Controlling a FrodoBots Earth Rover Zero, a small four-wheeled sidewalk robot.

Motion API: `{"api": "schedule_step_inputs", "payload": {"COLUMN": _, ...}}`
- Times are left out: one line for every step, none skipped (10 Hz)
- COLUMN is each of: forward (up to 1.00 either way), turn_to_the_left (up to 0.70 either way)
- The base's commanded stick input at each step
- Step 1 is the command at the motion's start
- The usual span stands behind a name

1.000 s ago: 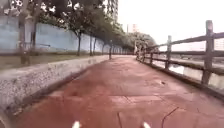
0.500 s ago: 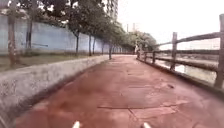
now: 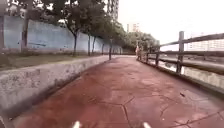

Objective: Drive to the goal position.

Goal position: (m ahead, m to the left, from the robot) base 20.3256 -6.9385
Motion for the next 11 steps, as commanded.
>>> {"api": "schedule_step_inputs", "payload": {"forward": 0.7, "turn_to_the_left": 0.0}}
{"api": "schedule_step_inputs", "payload": {"forward": 0.7, "turn_to_the_left": 0.0}}
{"api": "schedule_step_inputs", "payload": {"forward": 0.7, "turn_to_the_left": 0.0}}
{"api": "schedule_step_inputs", "payload": {"forward": 0.7, "turn_to_the_left": 0.0}}
{"api": "schedule_step_inputs", "payload": {"forward": 0.7, "turn_to_the_left": 0.0}}
{"api": "schedule_step_inputs", "payload": {"forward": 0.7, "turn_to_the_left": 0.0}}
{"api": "schedule_step_inputs", "payload": {"forward": 0.7, "turn_to_the_left": 0.0}}
{"api": "schedule_step_inputs", "payload": {"forward": 0.7, "turn_to_the_left": 0.0}}
{"api": "schedule_step_inputs", "payload": {"forward": 0.7, "turn_to_the_left": 0.0}}
{"api": "schedule_step_inputs", "payload": {"forward": 0.7, "turn_to_the_left": 0.0}}
{"api": "schedule_step_inputs", "payload": {"forward": 0.7, "turn_to_the_left": 0.0}}
